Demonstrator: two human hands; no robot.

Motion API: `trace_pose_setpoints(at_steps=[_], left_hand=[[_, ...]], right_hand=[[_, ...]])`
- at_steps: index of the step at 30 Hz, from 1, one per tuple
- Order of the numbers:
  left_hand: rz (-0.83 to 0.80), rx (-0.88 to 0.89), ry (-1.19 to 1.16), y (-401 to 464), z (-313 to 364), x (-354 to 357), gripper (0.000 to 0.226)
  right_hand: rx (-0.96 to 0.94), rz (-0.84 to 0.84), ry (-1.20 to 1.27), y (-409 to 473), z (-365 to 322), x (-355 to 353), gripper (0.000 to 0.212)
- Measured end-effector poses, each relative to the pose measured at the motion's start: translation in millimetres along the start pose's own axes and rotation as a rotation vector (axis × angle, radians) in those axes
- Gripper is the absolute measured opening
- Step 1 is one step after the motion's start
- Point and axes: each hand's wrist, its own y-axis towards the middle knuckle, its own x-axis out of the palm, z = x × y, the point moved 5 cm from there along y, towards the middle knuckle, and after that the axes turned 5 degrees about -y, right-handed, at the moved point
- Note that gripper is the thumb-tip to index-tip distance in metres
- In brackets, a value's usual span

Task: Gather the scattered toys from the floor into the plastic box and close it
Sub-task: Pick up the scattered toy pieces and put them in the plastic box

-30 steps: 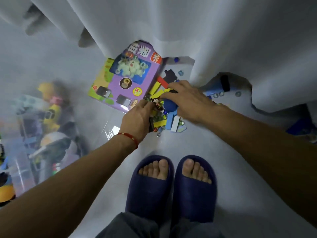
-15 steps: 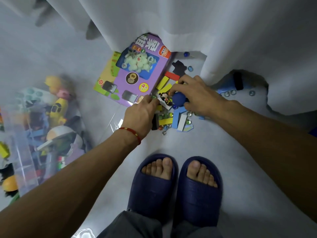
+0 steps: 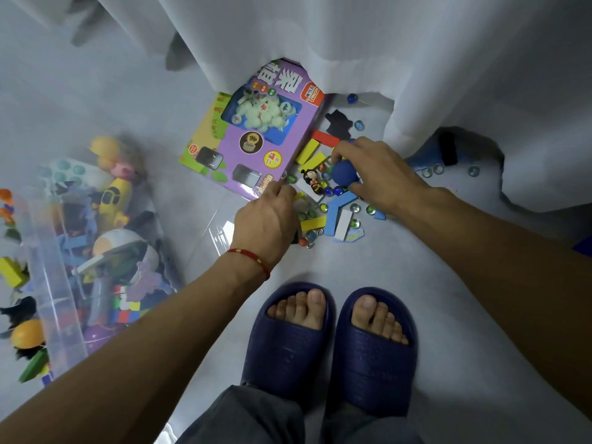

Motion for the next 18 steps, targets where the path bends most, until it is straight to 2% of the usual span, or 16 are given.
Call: trace_pose_setpoints(at_steps=[5, 7, 10, 12, 14, 16, 18], left_hand=[[0.155, -0.248, -0.335, -26.9, -0.7, -31.1, 0.023], [0.152, -0.441, -0.643, -40.3, -1.1, -43.3, 0.02], [0.147, -0.653, -1.128, -60.6, -0.5, -69.6, 0.019], [0.183, -0.683, -1.328, -71.1, -0.7, -99.0, 0.015], [0.271, -0.68, -1.45, -80.0, -6.4, -133.8, 0.014], [0.417, -0.679, -1.469, -96.9, -28.7, -168.4, 0.015], [0.554, -0.688, -1.375, -118.7, -63.3, -197.8, 0.017]], right_hand=[[0.185, 0.134, 0.338, -13.4, 9.8, -16.6, 0.051], [0.313, 0.139, 0.645, -22.0, 7.6, -24.4, 0.049], [0.454, 0.018, 1.235, -33.9, -16.5, -27.1, 0.039], [0.441, -0.083, 1.489, -38.1, -46.2, -32.7, 0.038], [0.365, -0.197, 1.556, -38.5, -86.0, -44.9, 0.041], [0.241, -0.302, 1.571, -36.6, -139.1, -61.1, 0.041], [0.102, -0.412, 1.593, -32.7, -201.4, -75.9, 0.04]])
